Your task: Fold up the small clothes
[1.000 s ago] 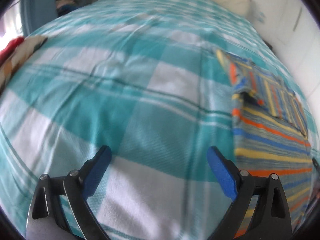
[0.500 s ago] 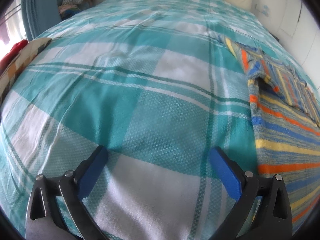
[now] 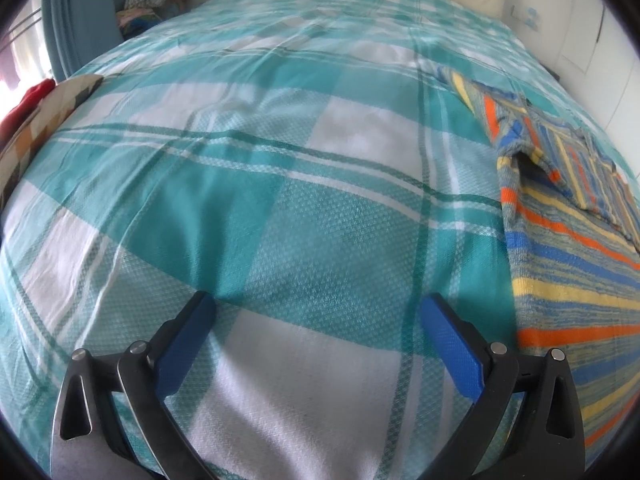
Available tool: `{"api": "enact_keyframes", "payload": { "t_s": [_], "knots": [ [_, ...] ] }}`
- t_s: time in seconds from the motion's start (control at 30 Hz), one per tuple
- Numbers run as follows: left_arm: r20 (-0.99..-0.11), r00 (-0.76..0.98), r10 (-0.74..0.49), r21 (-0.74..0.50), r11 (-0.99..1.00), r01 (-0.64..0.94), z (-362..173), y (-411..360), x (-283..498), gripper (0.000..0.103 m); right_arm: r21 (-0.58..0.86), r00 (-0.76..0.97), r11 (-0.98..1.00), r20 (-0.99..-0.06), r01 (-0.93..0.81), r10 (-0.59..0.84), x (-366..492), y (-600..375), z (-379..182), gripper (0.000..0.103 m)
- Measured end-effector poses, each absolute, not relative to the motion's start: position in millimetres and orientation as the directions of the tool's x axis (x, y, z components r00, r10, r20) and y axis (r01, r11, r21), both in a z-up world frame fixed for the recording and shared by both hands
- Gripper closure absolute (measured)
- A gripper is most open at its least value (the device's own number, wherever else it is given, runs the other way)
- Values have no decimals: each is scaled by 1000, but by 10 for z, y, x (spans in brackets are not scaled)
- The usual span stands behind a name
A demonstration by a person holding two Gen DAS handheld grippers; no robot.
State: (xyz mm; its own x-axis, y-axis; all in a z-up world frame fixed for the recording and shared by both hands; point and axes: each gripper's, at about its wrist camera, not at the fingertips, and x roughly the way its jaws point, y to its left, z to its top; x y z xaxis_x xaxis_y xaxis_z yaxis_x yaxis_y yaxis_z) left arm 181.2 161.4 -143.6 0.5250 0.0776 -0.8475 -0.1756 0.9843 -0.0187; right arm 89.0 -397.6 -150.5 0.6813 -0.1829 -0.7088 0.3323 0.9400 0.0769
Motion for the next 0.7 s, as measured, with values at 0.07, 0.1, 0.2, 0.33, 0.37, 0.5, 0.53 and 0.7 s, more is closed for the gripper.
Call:
{"api": "enact_keyframes", "payload": {
  "t_s": [0.07,0.1,0.2,0.33,0.37,0.5,0.53,0.7],
  "knots": [
    [-850,521,80,-15,984,-176,-1441,1609,1817,0,77,682,940,-709,332,-183,888,-3976,-1506,0],
    [-850,520,82,-13,984,-176,-1441,1606,1817,0,77,682,940,-709,332,-183,890,-3975,-1506,0],
    [-852,517,86,-9,984,-177,-1443,1598,1820,0,77,682,940,-708,332,-183,888,-3976,-1507,0],
    [-851,517,85,-9,984,-177,-1443,1596,1821,0,78,682,940,-708,332,-182,890,-3976,-1506,0],
    [-852,517,86,-9,984,-177,-1444,1596,1821,0,78,682,940,-708,332,-183,890,-3976,-1506,0],
    [-851,518,85,-9,984,-177,-1446,1595,1820,0,77,682,940,-708,332,-183,888,-3976,-1507,0],
    [-851,518,85,-9,984,-177,-1446,1595,1819,0,78,682,940,-708,332,-183,890,-3976,-1506,0],
    [-851,519,86,-8,984,-177,-1446,1595,1819,0,77,682,940,-708,332,-183,887,-3976,-1506,0]
  ]
}}
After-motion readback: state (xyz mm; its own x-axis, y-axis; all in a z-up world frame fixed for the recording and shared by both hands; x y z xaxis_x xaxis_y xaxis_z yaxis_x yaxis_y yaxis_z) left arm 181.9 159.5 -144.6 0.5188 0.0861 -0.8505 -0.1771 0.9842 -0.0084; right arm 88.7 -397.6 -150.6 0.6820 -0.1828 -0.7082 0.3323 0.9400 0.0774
